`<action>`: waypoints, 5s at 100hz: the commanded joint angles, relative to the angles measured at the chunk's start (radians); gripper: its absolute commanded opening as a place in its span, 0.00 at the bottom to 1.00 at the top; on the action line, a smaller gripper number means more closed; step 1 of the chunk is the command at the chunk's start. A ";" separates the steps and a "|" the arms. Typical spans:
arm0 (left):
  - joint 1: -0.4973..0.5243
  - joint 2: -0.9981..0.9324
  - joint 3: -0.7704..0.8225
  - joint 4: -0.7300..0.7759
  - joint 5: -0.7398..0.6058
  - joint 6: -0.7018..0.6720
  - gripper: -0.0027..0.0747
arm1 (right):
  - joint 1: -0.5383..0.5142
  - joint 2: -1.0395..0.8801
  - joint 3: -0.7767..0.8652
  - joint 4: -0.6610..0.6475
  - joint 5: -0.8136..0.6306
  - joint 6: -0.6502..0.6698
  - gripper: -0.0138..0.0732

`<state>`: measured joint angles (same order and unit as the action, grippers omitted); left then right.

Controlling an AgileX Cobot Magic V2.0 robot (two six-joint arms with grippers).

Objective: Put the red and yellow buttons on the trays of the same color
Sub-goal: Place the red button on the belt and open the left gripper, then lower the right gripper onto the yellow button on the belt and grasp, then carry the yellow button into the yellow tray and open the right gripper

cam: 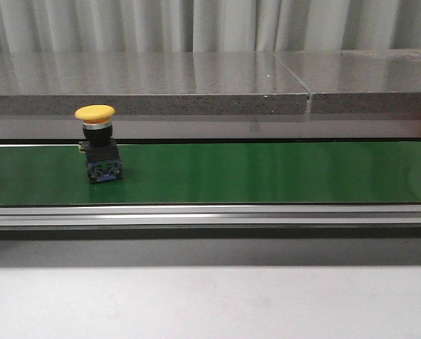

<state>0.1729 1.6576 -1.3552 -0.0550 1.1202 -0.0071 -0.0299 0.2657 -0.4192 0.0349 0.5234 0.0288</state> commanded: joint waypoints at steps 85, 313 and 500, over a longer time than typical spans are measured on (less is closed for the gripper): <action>-0.204 -0.524 0.083 -0.090 -0.239 0.227 0.01 | 0.004 0.009 -0.025 -0.004 -0.072 0.001 0.08; -0.313 -1.475 0.772 -0.120 -0.378 0.234 0.01 | 0.292 0.779 -0.663 0.031 0.295 -0.051 0.74; -0.313 -1.475 0.772 -0.120 -0.378 0.234 0.01 | 0.396 1.401 -1.180 -0.159 0.537 0.222 0.20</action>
<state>-0.1323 0.1699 -0.5582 -0.1561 0.8118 0.2285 0.3837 1.7618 -1.5643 -0.0333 1.0856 0.1692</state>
